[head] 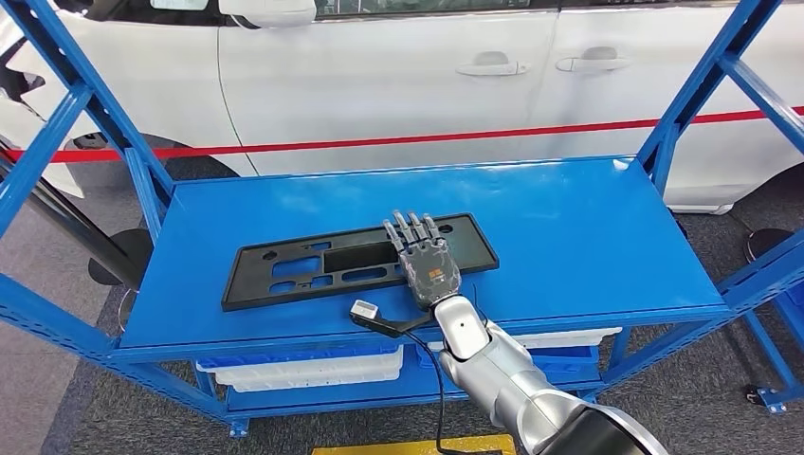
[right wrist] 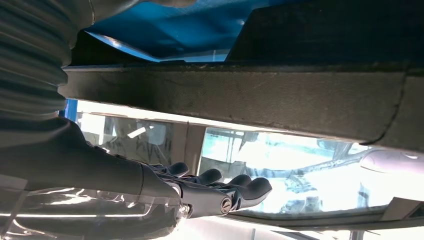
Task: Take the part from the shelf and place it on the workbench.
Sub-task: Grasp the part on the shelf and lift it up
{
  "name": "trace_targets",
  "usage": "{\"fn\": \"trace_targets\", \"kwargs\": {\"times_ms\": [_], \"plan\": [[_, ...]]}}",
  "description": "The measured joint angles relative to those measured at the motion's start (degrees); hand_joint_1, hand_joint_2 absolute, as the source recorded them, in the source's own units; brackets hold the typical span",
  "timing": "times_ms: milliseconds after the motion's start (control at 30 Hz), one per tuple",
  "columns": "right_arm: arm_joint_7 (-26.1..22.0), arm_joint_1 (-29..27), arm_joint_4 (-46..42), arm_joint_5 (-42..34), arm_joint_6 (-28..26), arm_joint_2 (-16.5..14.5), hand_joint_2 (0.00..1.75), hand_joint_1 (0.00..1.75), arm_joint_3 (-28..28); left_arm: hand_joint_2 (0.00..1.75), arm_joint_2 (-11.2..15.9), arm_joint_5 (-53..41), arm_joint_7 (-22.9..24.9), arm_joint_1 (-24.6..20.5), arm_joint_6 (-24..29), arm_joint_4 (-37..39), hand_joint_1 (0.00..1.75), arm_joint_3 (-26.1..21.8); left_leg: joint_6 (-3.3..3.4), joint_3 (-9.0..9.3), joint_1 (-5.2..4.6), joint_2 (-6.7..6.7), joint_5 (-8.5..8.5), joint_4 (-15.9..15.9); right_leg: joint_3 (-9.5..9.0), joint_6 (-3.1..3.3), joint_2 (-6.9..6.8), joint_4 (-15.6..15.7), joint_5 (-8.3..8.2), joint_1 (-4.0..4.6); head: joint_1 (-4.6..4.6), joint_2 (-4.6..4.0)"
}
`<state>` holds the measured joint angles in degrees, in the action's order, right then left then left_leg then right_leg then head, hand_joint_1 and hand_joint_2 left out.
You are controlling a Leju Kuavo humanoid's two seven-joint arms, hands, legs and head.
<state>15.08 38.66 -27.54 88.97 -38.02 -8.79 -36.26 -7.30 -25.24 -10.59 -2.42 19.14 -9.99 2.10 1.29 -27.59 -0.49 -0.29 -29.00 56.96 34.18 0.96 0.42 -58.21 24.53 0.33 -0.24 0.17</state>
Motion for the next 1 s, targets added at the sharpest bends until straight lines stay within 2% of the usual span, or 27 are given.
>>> {"fn": "trace_targets", "kwargs": {"times_ms": [200,667,1000], "plan": [[0.7,-0.1,0.0,0.8,-2.0,0.3,1.75,0.00,-0.5,1.75,-0.4,0.2,-4.1,-0.1,-0.9,0.0,0.00,-0.8,0.00,0.04,0.00,0.00,0.00,0.0,-0.04,0.00,0.00,0.0,0.00,0.00,-0.01,-0.01],[2.3,-0.3,-0.4,0.9,-2.3,0.8,1.75,0.00,-2.5,1.75,-0.8,0.6,-3.9,-0.1,-1.4,0.0,0.00,-2.2,0.00,0.11,0.00,0.01,-0.01,0.0,-0.11,0.00,0.00,0.0,0.00,0.00,0.00,0.00],[-0.4,-0.8,-1.5,0.6,-2.4,1.1,1.75,0.00,-2.5,1.75,-0.8,0.5,-2.8,-0.1,-1.4,0.0,0.00,-2.5,0.00,0.15,0.00,0.00,-0.01,0.0,-0.14,0.00,0.01,0.0,0.00,0.00,0.00,0.00]]}}
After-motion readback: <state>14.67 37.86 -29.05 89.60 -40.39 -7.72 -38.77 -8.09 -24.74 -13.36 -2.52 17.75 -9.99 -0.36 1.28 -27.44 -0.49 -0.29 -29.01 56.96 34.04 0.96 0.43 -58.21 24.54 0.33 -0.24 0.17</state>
